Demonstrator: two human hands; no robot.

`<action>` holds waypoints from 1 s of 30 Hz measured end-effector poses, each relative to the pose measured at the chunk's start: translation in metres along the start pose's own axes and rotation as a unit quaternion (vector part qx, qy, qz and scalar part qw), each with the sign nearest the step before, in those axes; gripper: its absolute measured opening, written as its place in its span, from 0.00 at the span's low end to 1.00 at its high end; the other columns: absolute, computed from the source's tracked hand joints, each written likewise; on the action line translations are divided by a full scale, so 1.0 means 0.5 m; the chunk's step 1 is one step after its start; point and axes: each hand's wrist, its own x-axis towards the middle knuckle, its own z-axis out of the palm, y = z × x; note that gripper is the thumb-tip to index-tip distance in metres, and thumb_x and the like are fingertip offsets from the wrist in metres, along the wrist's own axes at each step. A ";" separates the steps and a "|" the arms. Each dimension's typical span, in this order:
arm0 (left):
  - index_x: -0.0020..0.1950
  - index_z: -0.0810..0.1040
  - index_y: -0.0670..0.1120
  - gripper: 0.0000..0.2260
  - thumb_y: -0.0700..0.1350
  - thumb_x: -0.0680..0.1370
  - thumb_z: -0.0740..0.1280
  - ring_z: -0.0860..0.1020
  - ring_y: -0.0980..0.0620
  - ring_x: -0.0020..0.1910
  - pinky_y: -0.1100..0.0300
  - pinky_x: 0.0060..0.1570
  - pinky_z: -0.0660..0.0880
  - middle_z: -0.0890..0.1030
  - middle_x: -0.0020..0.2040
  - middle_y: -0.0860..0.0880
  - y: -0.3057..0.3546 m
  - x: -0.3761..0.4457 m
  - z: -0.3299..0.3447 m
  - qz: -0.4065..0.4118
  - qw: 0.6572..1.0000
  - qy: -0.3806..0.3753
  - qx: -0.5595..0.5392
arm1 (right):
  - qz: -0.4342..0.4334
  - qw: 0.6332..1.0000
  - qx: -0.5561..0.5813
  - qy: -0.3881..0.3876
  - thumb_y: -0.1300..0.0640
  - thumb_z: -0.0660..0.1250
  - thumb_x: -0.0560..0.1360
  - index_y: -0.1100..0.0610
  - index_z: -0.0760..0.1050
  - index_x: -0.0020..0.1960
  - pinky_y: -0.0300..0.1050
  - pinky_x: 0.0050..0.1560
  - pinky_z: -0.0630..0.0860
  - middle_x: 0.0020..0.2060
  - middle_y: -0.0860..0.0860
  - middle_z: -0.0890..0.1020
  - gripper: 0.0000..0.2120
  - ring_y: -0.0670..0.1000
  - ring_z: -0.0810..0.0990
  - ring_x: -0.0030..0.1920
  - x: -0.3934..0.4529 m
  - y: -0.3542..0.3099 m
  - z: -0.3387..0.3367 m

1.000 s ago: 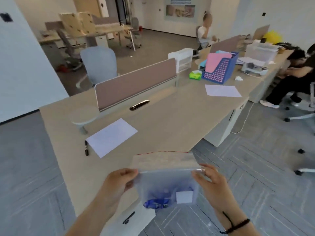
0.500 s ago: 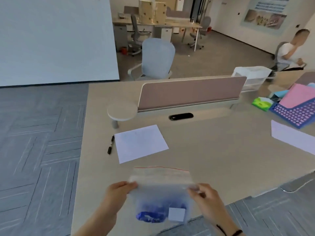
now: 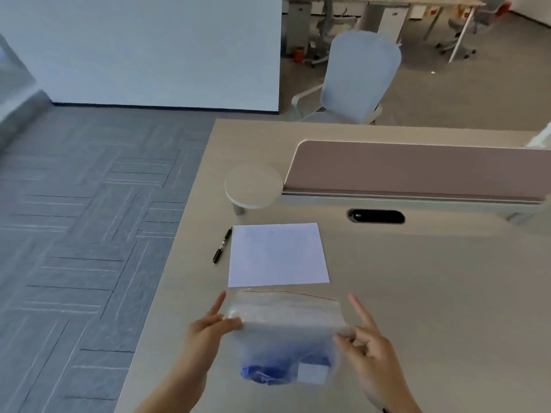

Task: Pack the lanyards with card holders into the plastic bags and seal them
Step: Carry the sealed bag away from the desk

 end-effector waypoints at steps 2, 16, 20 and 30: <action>0.40 0.85 0.35 0.06 0.39 0.70 0.73 0.77 0.61 0.59 0.63 0.58 0.66 0.78 0.63 0.63 0.026 0.015 0.028 0.007 1.000 -0.001 -0.004 | -0.001 0.999 0.005 -0.032 0.68 0.72 0.72 0.55 0.83 0.34 0.36 0.31 0.66 0.65 0.23 0.69 0.12 0.47 0.64 0.27 0.048 0.006 -0.024; 0.38 0.85 0.38 0.07 0.42 0.69 0.73 0.75 0.65 0.63 0.55 0.67 0.59 0.81 0.63 0.61 0.028 0.201 0.081 0.026 0.998 0.039 0.034 | 0.103 0.985 0.084 -0.113 0.59 0.72 0.75 0.55 0.86 0.44 0.44 0.48 0.78 0.41 0.54 0.87 0.04 0.51 0.83 0.42 0.299 0.049 -0.028; 0.34 0.86 0.47 0.10 0.44 0.75 0.72 0.81 0.59 0.38 0.56 0.52 0.73 0.84 0.35 0.53 0.033 0.247 0.090 0.010 0.998 0.027 0.054 | 0.159 0.977 0.102 -0.095 0.60 0.70 0.76 0.58 0.85 0.43 0.40 0.44 0.77 0.38 0.52 0.87 0.06 0.46 0.83 0.39 0.355 0.053 -0.002; 0.45 0.79 0.43 0.07 0.34 0.73 0.74 0.73 0.50 0.35 0.57 0.38 0.71 0.76 0.36 0.50 -0.020 0.473 0.103 -0.060 0.980 0.102 0.157 | 0.273 0.960 0.049 -0.048 0.57 0.72 0.75 0.58 0.82 0.50 0.37 0.28 0.64 0.18 0.40 0.71 0.06 0.40 0.65 0.19 0.552 0.131 0.063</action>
